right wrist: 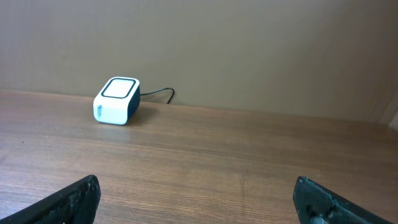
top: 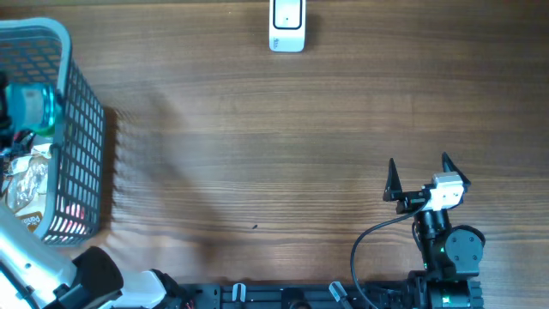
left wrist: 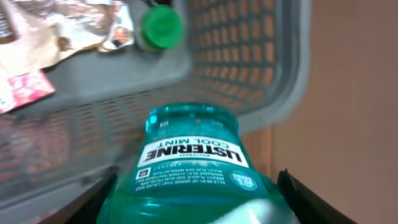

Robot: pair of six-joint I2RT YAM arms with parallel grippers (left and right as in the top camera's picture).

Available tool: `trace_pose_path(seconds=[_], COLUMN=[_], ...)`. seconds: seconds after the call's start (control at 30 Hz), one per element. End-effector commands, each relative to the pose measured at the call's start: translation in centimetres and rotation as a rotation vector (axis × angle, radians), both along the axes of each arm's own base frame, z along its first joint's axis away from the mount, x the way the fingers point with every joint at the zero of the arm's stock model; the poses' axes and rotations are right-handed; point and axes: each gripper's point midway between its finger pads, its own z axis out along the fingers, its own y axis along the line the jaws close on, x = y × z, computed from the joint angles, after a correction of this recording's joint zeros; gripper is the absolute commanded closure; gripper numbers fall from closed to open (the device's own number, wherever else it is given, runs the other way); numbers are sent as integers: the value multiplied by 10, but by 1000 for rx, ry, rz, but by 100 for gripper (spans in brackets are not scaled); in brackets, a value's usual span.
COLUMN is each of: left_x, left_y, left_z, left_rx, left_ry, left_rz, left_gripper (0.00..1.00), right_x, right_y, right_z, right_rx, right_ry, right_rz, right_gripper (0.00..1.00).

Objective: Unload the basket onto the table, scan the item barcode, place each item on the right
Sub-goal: 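Lift the Listerine bottle out of the basket toward the scanner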

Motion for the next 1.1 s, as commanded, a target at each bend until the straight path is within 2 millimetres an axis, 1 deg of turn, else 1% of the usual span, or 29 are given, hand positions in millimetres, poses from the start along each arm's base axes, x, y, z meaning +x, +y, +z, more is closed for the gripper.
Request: trace_pose_path(seconds=[0.0, 0.17, 0.3, 0.47, 0.53, 0.57, 0.63, 0.67, 0.73, 0.8, 0.87, 0.93, 1.07], left_x=[19, 37, 45, 51, 53, 54, 56, 58, 61, 66, 72, 77, 88], left_y=[-33, -62, -83, -109, -123, -135, -150, -162, -179, -198, -219, -233, -264], left_z=[21, 26, 28, 28, 28, 27, 25, 23, 19, 10, -1, -12, -46], left_rx=[20, 31, 34, 29, 27, 40, 69, 89, 116, 145, 153, 159, 185], left_ry=[-89, -117, -130, -131, -131, -125, -112, -101, -82, -51, -21, 11, 113], left_rz=[-124, -224, -290, -367, -409, -442, -480, -513, -557, -614, -683, -727, -850], left_gripper=[44, 44, 44, 44, 44, 44, 44, 44, 44, 43, 43, 42, 41], right_x=[0, 0, 0, 0, 0, 0, 0, 0, 0, 0, 0, 0, 0], right_y=[-1, -1, -1, -1, -1, -1, -1, -1, -1, -1, -1, -1, -1], right_z=[2, 2, 2, 2, 2, 2, 2, 2, 2, 2, 2, 2, 2], right_rx=[-8, -8, -8, -8, -7, -8, -8, -8, -8, -8, -8, -8, -8], right_ry=[-10, -10, -10, -10, -10, -10, -10, -10, -10, -10, -10, -10, -10], right_rz=[-8, -8, -8, -8, -8, -8, -8, -8, -8, -8, -8, -8, -8], right_gripper=[0, 0, 0, 0, 0, 0, 0, 0, 0, 0, 0, 0, 0])
